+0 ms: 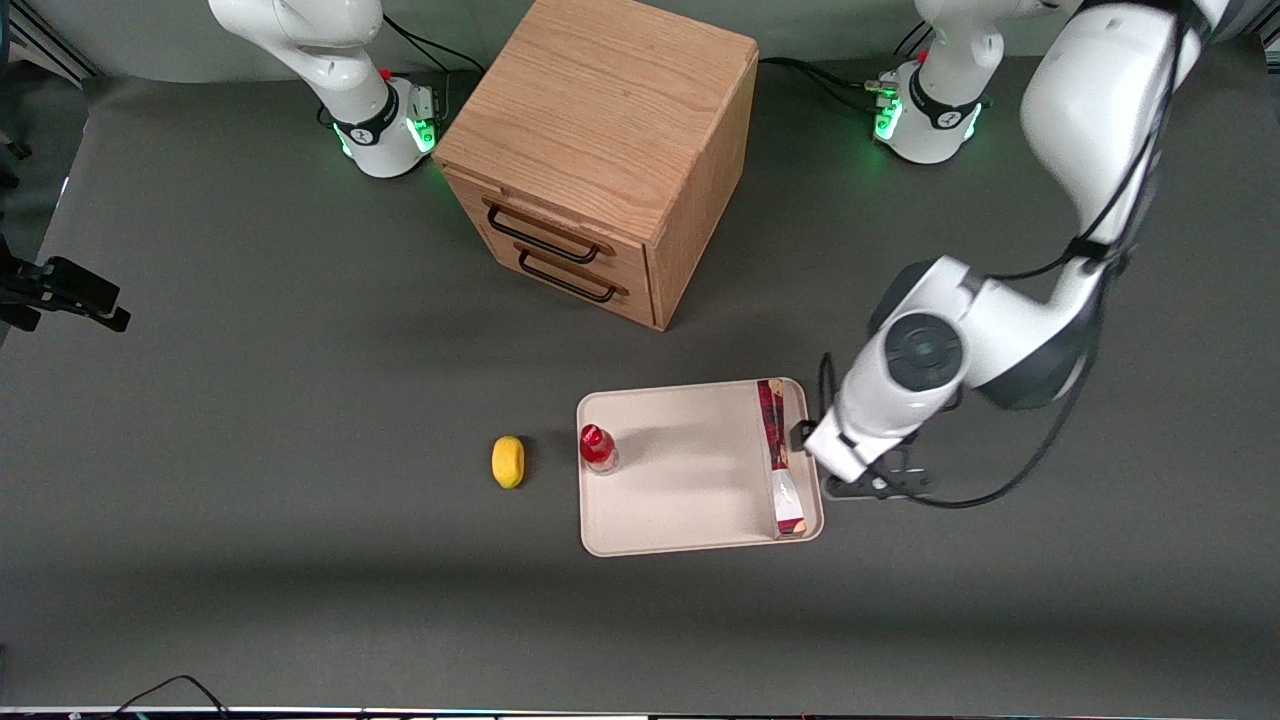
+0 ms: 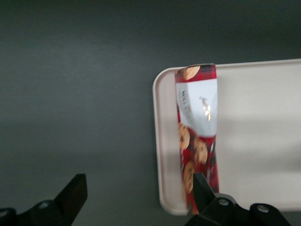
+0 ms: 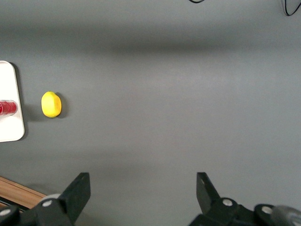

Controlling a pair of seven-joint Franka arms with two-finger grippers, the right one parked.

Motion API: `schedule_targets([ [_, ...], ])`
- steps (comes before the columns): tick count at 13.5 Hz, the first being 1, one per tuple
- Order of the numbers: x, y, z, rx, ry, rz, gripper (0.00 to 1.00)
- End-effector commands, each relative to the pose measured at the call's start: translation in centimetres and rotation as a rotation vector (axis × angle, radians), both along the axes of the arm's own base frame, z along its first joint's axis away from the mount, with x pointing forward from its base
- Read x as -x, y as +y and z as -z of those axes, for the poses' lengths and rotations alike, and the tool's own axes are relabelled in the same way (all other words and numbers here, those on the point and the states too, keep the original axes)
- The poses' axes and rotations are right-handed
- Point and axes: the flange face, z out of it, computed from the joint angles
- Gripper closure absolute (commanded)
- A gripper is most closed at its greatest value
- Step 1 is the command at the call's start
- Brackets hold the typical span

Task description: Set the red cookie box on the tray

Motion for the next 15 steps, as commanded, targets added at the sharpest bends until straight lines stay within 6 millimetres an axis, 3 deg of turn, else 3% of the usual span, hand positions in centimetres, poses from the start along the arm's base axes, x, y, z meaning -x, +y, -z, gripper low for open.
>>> schedule_targets([
  [1, 2.6, 3.9, -7.3, -0.017, 0.049, 0.080, 0.00],
  [4, 4.6, 8.4, -13.9, -0.085, 0.024, 0.022, 0.00],
  [6, 5.4, 12.2, -16.5, -0.125, 0.029, 0.038, 0.00],
  [8, 5.6, 18.2, -17.2, -0.052, 0.050, 0.051, 0.00],
  [9, 5.7, 19.5, -16.9, -0.048, 0.054, 0.060, 0.00],
  [12, 5.7, 19.9, -16.6, -0.040, 0.059, 0.043, 0.00],
  [15, 6.4, 18.6, -16.4, -0.034, 0.060, 0.044, 0.00],
])
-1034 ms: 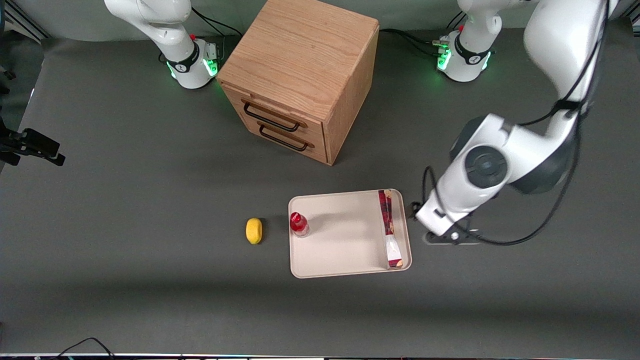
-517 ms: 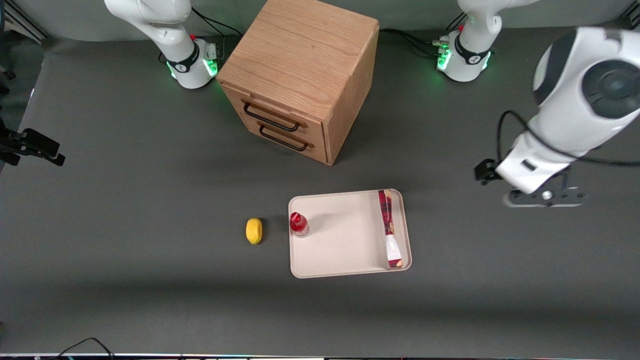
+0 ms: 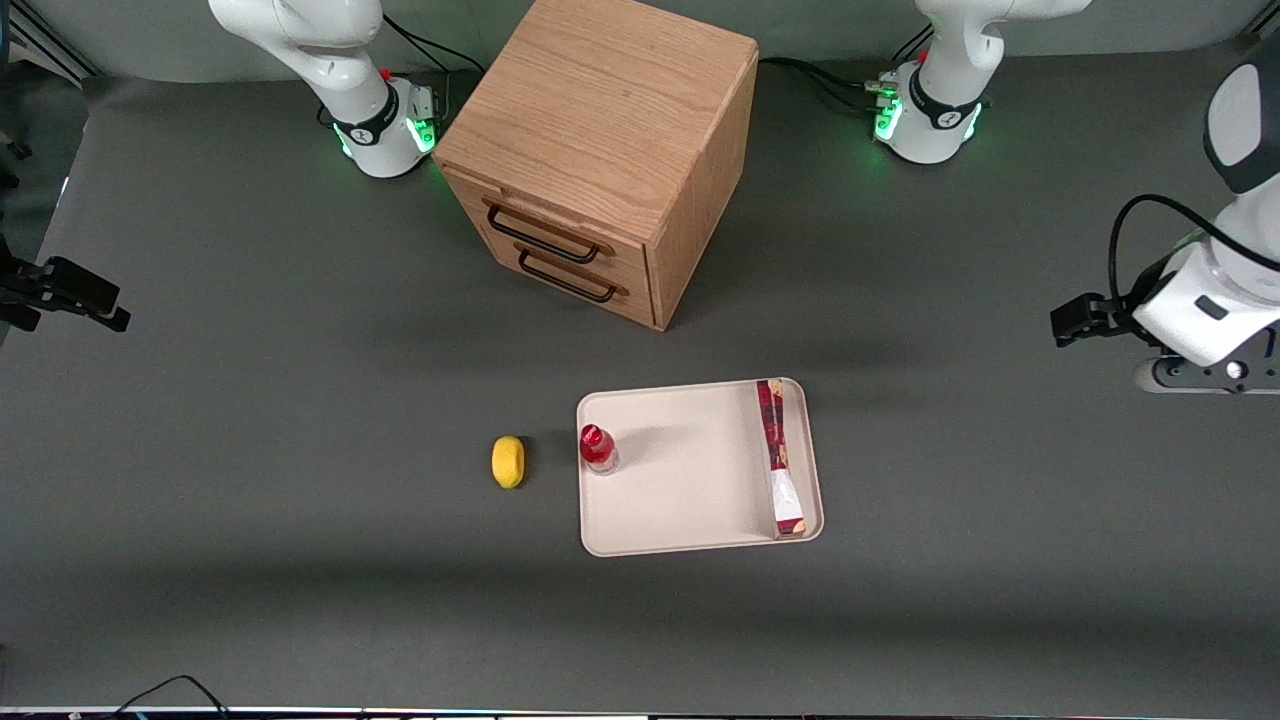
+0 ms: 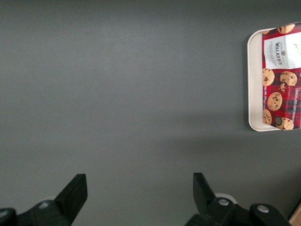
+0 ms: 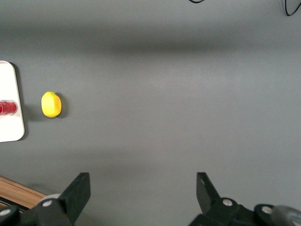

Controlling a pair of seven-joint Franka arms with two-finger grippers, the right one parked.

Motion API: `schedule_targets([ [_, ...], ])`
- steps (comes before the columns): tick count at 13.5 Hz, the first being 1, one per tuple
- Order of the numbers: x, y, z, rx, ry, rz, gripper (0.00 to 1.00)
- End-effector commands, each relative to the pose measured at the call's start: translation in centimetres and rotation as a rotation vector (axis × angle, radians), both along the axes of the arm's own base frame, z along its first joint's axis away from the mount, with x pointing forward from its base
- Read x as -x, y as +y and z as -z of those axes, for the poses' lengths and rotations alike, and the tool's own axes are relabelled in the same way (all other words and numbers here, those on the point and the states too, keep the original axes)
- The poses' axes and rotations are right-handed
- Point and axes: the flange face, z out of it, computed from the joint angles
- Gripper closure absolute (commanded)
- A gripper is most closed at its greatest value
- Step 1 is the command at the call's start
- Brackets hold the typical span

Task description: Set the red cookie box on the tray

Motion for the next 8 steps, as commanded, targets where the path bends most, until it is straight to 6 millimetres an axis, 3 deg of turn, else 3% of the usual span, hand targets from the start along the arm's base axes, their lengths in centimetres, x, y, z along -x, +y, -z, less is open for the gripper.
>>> schedule_targets([
  [1, 1.8, -2.1, -0.4, 0.014, -0.020, 0.010, 0.00],
  [8, 0.9, -2.4, -2.3, 0.019, -0.022, 0.030, 0.00],
])
